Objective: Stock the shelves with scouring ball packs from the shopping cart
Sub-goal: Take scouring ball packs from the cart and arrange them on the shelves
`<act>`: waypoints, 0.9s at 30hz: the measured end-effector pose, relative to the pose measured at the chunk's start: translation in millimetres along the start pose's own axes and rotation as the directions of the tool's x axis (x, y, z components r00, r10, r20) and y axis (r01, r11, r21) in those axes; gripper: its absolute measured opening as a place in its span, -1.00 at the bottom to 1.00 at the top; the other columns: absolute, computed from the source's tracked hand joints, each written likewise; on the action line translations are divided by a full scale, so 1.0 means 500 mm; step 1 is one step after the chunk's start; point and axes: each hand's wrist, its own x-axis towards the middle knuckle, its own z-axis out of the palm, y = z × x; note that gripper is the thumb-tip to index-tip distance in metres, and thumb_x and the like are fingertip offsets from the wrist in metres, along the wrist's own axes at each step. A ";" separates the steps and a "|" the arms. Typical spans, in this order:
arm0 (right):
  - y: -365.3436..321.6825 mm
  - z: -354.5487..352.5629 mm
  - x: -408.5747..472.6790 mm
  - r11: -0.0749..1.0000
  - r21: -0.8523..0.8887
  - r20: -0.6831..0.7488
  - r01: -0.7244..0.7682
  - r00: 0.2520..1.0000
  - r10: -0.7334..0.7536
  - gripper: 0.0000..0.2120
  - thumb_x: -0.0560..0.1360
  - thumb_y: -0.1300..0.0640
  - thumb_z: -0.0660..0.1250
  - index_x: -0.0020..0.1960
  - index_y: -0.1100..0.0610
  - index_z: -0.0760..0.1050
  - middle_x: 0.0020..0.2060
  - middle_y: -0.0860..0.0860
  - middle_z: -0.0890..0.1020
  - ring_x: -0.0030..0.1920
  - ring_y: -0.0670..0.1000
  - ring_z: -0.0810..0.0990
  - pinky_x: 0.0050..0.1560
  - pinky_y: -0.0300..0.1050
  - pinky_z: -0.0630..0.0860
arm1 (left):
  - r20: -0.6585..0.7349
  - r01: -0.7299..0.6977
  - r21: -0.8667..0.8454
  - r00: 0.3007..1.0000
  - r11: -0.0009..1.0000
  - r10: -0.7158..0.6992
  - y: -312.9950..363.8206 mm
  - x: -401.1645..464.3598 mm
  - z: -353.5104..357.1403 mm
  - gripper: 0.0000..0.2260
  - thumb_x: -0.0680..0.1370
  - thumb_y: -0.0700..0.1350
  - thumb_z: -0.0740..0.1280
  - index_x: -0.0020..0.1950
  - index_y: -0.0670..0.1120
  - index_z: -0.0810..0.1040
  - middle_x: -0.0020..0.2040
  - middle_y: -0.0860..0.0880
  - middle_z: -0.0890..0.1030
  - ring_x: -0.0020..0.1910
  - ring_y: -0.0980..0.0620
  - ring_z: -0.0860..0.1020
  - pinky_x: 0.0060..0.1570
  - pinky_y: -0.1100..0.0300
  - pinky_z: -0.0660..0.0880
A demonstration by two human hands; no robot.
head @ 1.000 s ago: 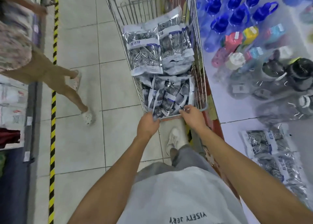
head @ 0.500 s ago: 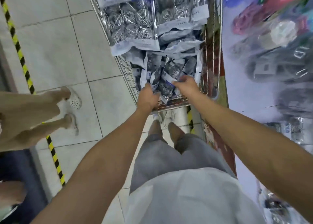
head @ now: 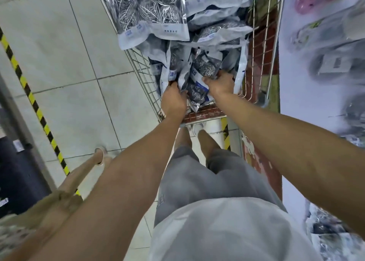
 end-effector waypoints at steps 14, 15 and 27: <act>0.050 -0.115 -0.092 0.848 0.523 0.086 -0.089 0.995 0.051 -0.76 0.49 0.25 0.53 0.10 0.10 0.56 0.14 0.15 0.70 0.07 0.21 0.73 -0.05 0.14 0.73 | 0.004 -0.133 -0.418 0.989 0.898 0.149 0.006 -0.105 -0.118 -0.69 0.63 -0.15 0.33 0.36 -0.16 0.59 0.14 -0.09 0.68 0.07 -0.14 0.67 0.07 -0.02 0.64; 0.057 -0.129 -0.104 0.828 0.552 0.095 -0.098 0.994 0.054 -0.70 0.49 0.25 0.53 0.18 0.12 0.56 0.18 0.15 0.69 0.08 0.20 0.72 -0.01 0.15 0.72 | 0.001 -0.137 -0.439 0.988 0.888 0.153 0.007 -0.116 -0.133 -0.67 0.64 -0.12 0.32 0.38 -0.16 0.56 0.17 -0.11 0.69 0.09 -0.12 0.67 0.08 -0.03 0.62; 0.110 -0.295 -0.300 0.507 0.850 0.206 -0.145 0.976 -0.067 -0.66 0.58 0.31 0.38 0.33 0.23 0.44 -0.03 0.07 0.65 -0.02 0.08 0.63 0.12 0.03 0.56 | 0.190 0.052 -0.755 0.971 0.654 0.143 0.007 -0.260 -0.263 -0.62 0.66 0.08 0.36 0.45 0.01 0.47 0.33 -0.10 0.64 0.25 -0.09 0.65 0.28 -0.22 0.57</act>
